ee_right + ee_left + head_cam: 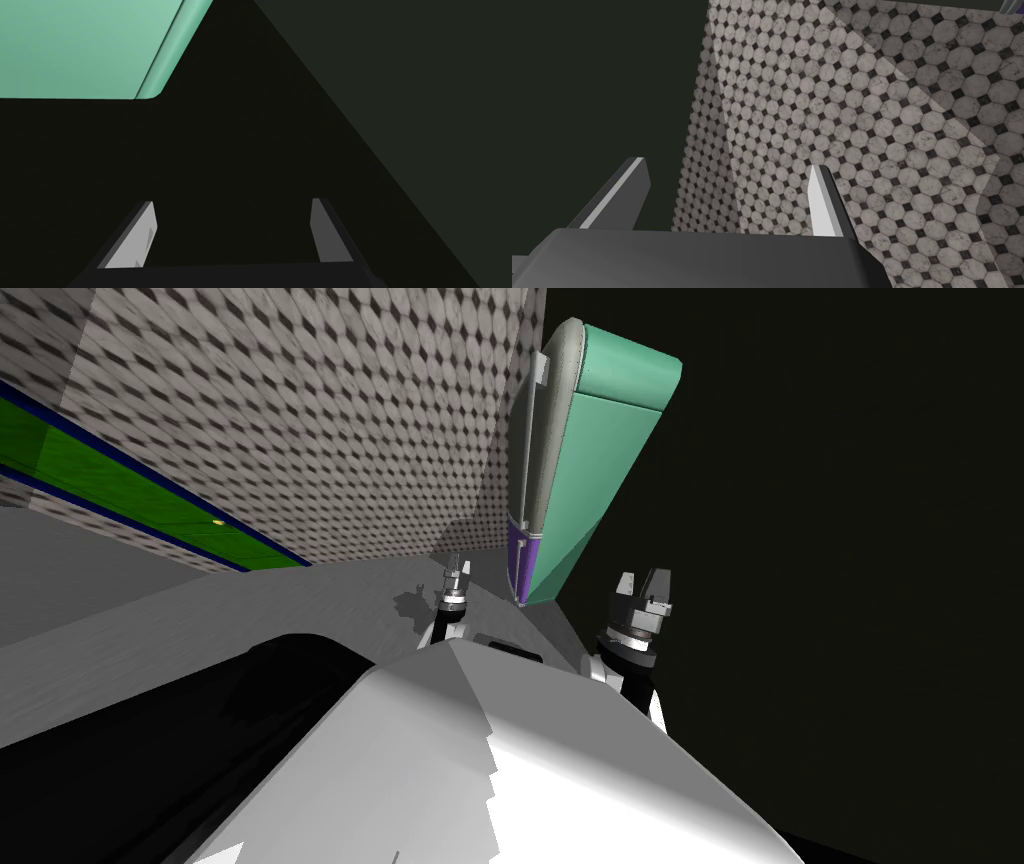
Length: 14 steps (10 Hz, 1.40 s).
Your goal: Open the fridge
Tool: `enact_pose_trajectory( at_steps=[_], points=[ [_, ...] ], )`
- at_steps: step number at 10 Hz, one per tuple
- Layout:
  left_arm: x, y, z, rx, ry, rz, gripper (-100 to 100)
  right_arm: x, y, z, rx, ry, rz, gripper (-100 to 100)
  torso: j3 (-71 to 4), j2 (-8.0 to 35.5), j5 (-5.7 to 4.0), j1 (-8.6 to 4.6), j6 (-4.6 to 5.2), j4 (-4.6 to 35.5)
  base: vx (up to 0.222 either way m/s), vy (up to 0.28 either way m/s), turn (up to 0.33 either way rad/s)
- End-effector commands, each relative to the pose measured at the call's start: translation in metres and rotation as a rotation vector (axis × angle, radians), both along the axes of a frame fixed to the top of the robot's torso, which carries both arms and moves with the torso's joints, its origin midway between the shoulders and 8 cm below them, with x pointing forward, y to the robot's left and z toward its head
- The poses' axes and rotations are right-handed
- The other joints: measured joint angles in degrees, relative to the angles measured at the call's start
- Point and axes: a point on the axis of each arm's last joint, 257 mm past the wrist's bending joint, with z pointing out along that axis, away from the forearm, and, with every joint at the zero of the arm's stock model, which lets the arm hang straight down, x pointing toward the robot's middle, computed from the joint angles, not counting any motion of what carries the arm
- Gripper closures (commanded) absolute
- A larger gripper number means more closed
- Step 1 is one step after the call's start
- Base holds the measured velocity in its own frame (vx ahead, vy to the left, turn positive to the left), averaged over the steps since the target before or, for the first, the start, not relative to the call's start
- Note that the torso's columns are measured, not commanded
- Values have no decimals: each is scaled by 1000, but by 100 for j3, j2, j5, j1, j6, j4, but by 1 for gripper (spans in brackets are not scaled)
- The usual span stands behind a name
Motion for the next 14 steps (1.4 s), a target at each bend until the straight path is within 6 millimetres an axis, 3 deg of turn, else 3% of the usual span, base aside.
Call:
enact_pose_trajectory(
  at_steps=[1,9,10,11,14],
  points=[
    [0,0,0,0,0,0,0,0,0,0,0,0,0,0,-467,232,0,0,0,235,0,0,0],
    [0,0,0,0,0,0,0,0,0,0,0,0,0,0,-7073,3539,0,0,0,3537,0,0,0],
    [6,-4,-3,27,12,-25,-100,0,0,0,0,0,0,0,-7919,3962,0,0,0,3960,10,-2,2],
    [12,-7,-6,45,23,-43,-100,0,0,0,0,0,0,0,-8315,4153,0,1,0,4148,11,-5,1],
    [39,-15,-15,83,61,-97,-100,0,0,0,0,0,0,0,-8459,4222,0,-1,0,4225,18,-8,2]
  ],
)
